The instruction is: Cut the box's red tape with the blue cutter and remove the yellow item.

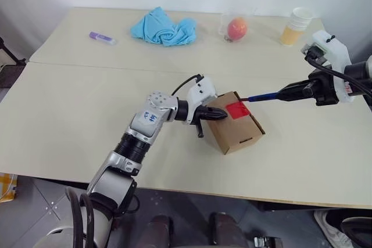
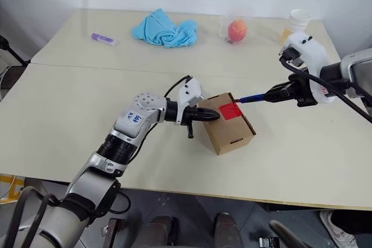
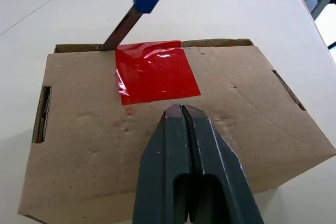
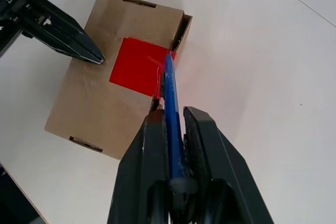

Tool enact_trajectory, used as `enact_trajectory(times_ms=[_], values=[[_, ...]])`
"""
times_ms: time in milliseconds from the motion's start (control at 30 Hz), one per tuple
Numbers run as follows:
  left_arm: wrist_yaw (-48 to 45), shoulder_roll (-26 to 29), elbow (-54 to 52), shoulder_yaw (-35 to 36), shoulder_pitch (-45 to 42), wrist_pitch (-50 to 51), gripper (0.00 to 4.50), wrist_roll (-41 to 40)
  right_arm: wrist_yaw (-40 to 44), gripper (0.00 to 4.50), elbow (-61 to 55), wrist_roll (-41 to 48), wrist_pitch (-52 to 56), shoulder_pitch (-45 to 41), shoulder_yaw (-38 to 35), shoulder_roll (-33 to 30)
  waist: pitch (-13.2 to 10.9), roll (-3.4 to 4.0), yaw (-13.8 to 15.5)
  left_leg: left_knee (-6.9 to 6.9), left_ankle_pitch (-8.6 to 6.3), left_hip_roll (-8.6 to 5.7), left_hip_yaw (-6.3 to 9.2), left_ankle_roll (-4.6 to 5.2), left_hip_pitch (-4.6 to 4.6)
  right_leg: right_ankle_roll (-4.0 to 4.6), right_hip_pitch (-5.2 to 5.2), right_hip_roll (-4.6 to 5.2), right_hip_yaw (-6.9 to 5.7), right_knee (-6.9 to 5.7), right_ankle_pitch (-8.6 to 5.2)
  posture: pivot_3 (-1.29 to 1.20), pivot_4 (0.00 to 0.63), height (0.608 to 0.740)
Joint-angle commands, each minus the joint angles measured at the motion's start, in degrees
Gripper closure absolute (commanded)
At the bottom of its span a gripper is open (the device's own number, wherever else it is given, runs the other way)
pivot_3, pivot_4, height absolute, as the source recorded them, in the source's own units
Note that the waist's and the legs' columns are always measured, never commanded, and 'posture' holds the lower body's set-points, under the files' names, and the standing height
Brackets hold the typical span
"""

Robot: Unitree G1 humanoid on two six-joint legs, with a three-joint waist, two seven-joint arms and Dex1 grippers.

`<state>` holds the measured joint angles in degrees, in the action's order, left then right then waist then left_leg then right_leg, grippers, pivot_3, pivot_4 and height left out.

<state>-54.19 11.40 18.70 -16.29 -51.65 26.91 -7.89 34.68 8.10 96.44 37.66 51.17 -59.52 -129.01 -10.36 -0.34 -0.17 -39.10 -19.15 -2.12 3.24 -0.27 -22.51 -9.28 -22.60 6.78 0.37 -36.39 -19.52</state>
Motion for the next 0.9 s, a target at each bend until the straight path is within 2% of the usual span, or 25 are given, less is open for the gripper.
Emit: enact_trajectory(times_ms=[33, 433, 900], values=[[0.80, -0.43, 0.54, -0.81, -0.54, 0.05, 4.50, 1.11, -1.25, 4.34, -0.87, 1.70, 0.25, 0.86, -4.18, 0.01, 0.00, 0.00, -0.01, 0.00, 0.00, 0.00, -0.01, 0.00, 0.02, 0.00, 0.00, 0.00, 0.01, -0.02, 0.00, 0.00, 0.150, 0.740], [3.16, -1.61, 4.08, -2.10, -2.02, -2.42, 4.50, 4.82, -9.15, 4.34, -1.60, 9.61, 4.32, 8.00, -14.13, 0.01, 0.02, -0.03, -0.23, -0.07, 0.00, 0.09, -0.34, 0.01, 0.18, -0.01, 0.00, -0.08, 0.23, -0.25, 0.00, 0.00, 0.150, 0.740], [3.59, -1.32, 3.77, -2.38, -1.40, -2.23, 4.50, 5.23, -3.88, 4.34, -3.58, 0.33, 7.17, 10.25, -16.22, 0.01, 0.10, -0.16, -0.17, -0.09, -0.01, 0.13, -0.51, 0.03, 0.30, -0.01, -0.01, -0.11, 0.42, -0.37, 0.00, 0.00, 0.150, 0.740]])
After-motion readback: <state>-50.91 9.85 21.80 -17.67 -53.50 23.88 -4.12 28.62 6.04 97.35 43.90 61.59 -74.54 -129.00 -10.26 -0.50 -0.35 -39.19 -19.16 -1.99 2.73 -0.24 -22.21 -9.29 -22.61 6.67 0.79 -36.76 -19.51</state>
